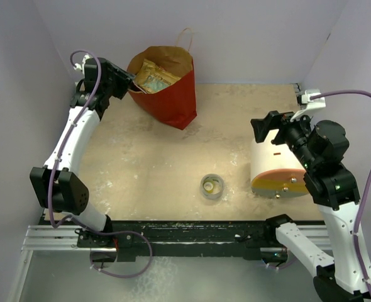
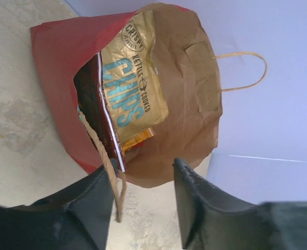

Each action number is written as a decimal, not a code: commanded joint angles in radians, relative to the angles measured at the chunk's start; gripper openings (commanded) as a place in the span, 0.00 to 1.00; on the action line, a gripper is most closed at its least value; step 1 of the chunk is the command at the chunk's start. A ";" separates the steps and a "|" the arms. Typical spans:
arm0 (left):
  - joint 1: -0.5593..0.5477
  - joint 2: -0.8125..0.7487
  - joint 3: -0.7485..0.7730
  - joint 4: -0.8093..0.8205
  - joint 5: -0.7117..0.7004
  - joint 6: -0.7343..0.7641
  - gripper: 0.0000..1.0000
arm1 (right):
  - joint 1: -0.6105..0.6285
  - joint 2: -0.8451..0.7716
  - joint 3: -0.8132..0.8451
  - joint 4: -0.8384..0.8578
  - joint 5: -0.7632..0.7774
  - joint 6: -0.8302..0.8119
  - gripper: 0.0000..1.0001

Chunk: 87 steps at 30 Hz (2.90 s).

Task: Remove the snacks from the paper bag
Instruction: Move the paper bag to the center of the board.

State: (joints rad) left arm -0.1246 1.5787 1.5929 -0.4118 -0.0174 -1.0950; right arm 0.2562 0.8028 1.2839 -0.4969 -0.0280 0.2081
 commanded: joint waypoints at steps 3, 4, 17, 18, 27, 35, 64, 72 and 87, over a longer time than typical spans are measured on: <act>0.016 0.003 0.051 0.025 0.005 -0.010 0.31 | 0.003 -0.006 0.004 0.033 0.032 -0.020 1.00; 0.020 -0.002 0.048 0.021 0.009 0.001 0.26 | 0.003 -0.005 0.005 0.033 0.031 -0.022 1.00; 0.088 -0.186 -0.071 0.013 0.193 0.166 0.01 | 0.003 0.017 -0.014 0.073 -0.148 -0.050 1.00; 0.094 -0.203 -0.080 0.001 0.203 0.169 0.01 | 0.003 0.026 -0.014 0.076 -0.161 -0.049 1.00; 0.108 -0.437 -0.223 -0.148 0.201 0.234 0.00 | 0.006 0.105 -0.018 0.145 -0.314 -0.006 1.00; 0.108 -0.697 -0.373 -0.335 0.183 0.287 0.00 | 0.117 0.245 -0.008 0.286 -0.343 0.077 1.00; 0.107 -1.140 -0.416 -0.862 -0.044 0.361 0.08 | 0.483 1.208 0.709 0.673 -0.089 0.072 0.92; 0.108 -1.099 -0.409 -0.798 -0.026 0.348 0.19 | 0.489 1.400 0.996 0.572 -0.065 0.052 0.48; 0.107 -0.962 -0.473 -0.613 0.031 0.150 0.45 | 0.489 1.227 0.818 0.614 -0.039 0.110 0.00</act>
State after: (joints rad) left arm -0.0216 0.5739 1.1393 -1.1572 -0.0452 -0.8646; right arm 0.7460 2.1479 2.1227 0.0292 -0.0944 0.2874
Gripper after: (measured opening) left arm 0.536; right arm 0.012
